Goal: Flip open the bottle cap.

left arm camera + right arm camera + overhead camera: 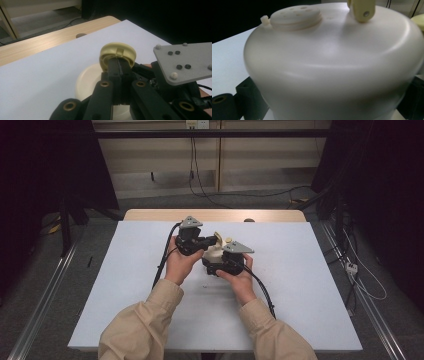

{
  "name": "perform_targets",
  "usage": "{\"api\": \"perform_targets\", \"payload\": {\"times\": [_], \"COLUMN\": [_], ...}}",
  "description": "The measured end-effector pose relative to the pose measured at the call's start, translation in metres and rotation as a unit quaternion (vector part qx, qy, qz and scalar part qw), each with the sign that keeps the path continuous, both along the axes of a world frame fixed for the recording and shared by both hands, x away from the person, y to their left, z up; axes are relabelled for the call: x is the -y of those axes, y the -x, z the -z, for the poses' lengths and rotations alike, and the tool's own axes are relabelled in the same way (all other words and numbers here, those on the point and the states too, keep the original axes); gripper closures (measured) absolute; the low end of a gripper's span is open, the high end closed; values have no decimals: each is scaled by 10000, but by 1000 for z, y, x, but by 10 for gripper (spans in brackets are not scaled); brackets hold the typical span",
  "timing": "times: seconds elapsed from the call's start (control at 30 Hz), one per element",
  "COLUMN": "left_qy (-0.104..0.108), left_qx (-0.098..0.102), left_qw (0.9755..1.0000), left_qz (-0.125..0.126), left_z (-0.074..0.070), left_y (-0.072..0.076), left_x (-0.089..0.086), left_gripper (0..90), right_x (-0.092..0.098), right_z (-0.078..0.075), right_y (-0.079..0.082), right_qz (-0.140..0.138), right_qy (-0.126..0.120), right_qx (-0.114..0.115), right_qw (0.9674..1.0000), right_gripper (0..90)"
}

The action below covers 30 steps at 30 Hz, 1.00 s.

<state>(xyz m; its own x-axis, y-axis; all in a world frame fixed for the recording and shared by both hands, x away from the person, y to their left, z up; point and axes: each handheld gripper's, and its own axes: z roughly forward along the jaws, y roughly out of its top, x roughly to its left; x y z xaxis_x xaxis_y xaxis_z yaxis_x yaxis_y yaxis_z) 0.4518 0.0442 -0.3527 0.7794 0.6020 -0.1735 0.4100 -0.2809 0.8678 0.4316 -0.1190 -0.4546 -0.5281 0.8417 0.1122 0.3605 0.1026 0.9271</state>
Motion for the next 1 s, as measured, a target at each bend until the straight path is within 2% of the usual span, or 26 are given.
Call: {"api": "perform_targets", "payload": {"times": [0.6,1.0], "left_qy": [-36,13], "left_qx": [-10,-21], "left_qw": [10000,10000], "left_qz": [13,51], "left_z": [2,0], "left_y": [-4,0], "left_x": [6,1], "left_gripper": [900,898], "right_x": [0,0], "right_z": [0,-1], "right_y": [0,1], "right_qz": [9,15], "right_qy": [-2,6], "right_qx": [3,-22], "right_qw": [10000,10000], "right_gripper": [55,52]}}
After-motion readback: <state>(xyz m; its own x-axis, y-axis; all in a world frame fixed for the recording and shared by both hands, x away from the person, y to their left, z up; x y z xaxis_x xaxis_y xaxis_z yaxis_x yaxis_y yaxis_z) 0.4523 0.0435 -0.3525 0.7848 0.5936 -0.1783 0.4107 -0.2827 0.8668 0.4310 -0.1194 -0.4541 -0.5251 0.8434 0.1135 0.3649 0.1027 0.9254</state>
